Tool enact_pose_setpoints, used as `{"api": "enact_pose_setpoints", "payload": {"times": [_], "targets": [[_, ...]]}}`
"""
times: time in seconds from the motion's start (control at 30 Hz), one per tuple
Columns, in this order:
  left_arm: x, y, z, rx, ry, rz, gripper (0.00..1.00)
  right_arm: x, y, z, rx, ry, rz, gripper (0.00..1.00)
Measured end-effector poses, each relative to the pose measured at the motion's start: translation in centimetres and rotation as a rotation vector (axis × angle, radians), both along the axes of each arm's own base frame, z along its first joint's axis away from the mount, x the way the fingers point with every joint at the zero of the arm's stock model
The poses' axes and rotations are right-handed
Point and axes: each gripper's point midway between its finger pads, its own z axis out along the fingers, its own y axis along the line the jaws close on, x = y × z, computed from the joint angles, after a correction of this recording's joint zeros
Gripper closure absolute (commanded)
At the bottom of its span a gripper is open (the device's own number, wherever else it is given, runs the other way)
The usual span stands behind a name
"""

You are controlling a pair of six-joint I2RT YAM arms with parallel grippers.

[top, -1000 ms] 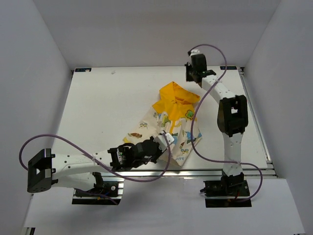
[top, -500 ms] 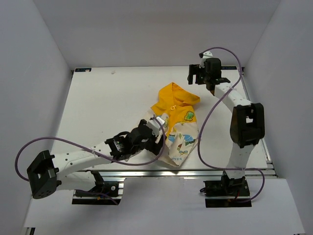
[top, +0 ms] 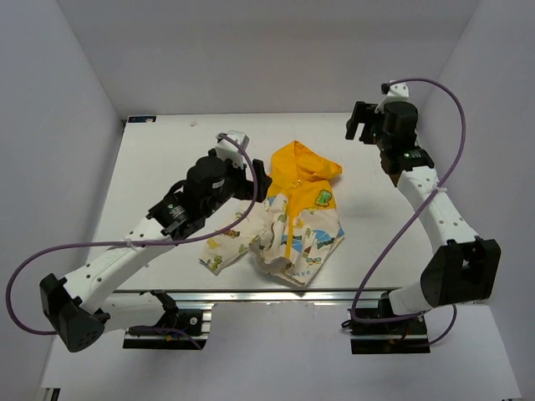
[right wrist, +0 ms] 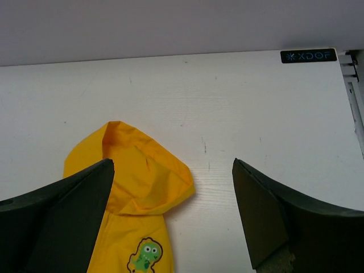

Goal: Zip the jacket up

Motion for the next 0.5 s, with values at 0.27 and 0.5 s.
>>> {"api": "enact_pose_setpoints", "payload": {"times": [0.27, 0.5], "targets": [[4.3, 5.4, 5.0, -0.081, 0.001, 0.241, 0.02, -3.3, -2.7, -2.0, 0.031, 0.108, -0.130, 0.11], [10.9, 16.3, -5.4, -0.150, 0.330, 0.538, 0.02, -8.0, -3.4, -4.3, 0.066, 0.145, -0.149, 0.11]]}}
